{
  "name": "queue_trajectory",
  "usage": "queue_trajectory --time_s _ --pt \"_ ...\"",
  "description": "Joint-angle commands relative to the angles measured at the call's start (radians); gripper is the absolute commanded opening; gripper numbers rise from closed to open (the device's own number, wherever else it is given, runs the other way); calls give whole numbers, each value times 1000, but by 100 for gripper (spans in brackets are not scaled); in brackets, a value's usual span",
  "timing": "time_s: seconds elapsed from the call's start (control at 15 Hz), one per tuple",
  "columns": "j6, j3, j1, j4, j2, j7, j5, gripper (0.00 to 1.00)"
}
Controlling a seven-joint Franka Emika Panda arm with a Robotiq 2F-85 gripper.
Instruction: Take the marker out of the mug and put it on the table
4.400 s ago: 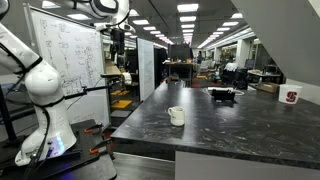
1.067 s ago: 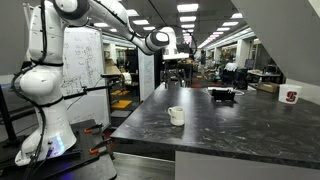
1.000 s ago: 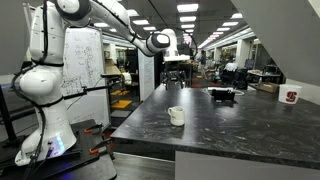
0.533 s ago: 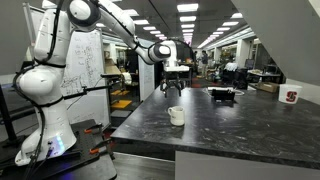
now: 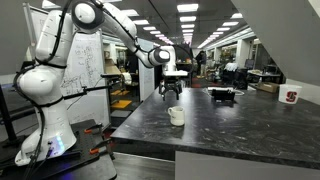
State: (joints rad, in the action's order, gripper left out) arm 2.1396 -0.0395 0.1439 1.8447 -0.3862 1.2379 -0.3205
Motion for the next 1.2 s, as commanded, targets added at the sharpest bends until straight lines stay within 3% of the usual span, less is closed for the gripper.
queue_trajectory --time_s 0.0,0.67,1.07,1.13 --pt "38 7 1 -15 -33 18 -34 100" --pt "19 10 6 -2 -26 -3 -14 100" --pt "84 26 7 -15 -47 13 -6 100" --pt "90 30 8 -21 -55 15 -2 90"
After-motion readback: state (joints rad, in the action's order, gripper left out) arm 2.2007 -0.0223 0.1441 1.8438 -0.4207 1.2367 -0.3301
